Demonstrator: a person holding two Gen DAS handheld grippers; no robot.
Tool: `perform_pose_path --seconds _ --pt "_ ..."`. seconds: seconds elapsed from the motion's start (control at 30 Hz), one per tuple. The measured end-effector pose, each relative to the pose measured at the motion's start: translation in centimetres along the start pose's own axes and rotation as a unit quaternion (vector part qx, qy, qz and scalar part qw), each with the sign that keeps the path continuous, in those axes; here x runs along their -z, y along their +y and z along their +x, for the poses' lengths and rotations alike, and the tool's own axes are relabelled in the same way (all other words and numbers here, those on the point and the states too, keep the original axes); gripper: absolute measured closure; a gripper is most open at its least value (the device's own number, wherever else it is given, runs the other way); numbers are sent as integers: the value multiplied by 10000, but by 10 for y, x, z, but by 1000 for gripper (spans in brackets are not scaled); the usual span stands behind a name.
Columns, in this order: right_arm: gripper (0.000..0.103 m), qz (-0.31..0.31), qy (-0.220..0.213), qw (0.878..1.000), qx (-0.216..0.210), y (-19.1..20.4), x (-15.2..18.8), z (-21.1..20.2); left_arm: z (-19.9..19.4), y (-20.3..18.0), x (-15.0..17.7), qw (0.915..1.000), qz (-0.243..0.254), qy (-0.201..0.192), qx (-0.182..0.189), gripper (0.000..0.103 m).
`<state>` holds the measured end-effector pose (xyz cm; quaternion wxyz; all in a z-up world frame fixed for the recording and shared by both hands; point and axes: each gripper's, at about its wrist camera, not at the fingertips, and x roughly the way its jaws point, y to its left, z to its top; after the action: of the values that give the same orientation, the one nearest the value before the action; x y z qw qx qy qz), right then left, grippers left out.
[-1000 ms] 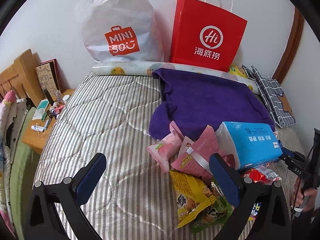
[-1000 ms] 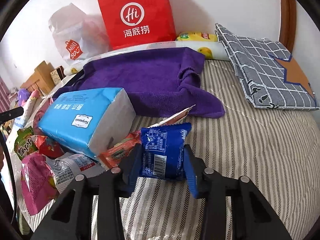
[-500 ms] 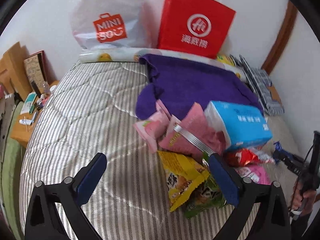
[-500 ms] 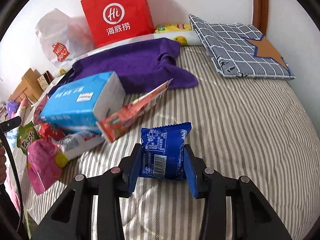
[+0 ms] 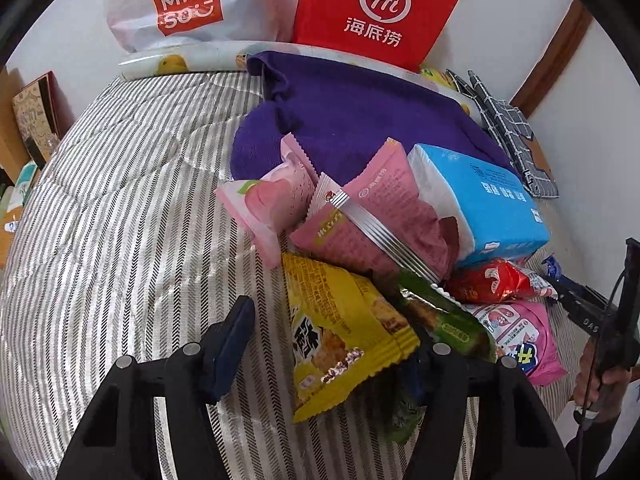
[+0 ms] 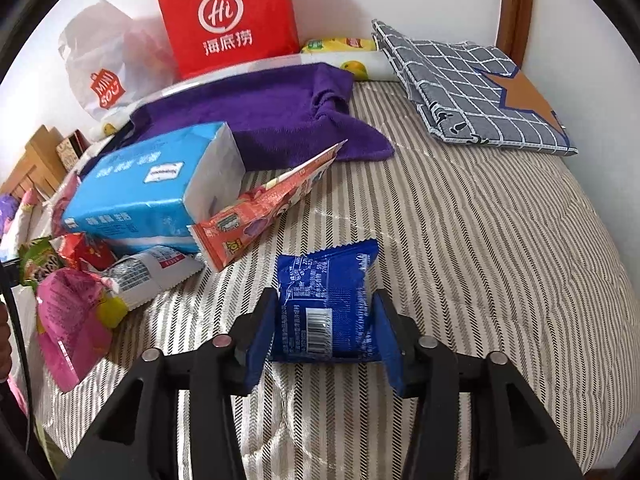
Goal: Organize snacks
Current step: 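Lift the blue packet with the right tool while the left tool grasps the yellow chip bag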
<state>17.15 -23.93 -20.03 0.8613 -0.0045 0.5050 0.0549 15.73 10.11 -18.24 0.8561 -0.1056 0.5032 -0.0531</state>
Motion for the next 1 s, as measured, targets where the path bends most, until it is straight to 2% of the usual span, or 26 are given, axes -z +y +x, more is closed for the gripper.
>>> perform_pose_path --seconds 0.03,0.07,0.17,0.4,0.7,1.0 --pt "54 -45 -30 10000 61 2 0 1 0 0 0 10000 22 -11 74 55" --pt "55 -68 -43 9999 92 3 0 1 0 0 -1 9997 23 47 232 66" --pt "61 -76 -60 9999 106 5 0 -1 -6 2 0 9996 0 -2 276 68" --pt "61 33 -127 9999 -16 7 0 -16 -28 11 4 9995 -86 -167 235 68" --pt "61 168 -418 9989 -93 13 2 -51 -64 22 7 9983 -207 -524 115 68" --pt "61 230 -657 9974 -169 17 1 -80 -94 11 7 9964 -191 -805 180 68"
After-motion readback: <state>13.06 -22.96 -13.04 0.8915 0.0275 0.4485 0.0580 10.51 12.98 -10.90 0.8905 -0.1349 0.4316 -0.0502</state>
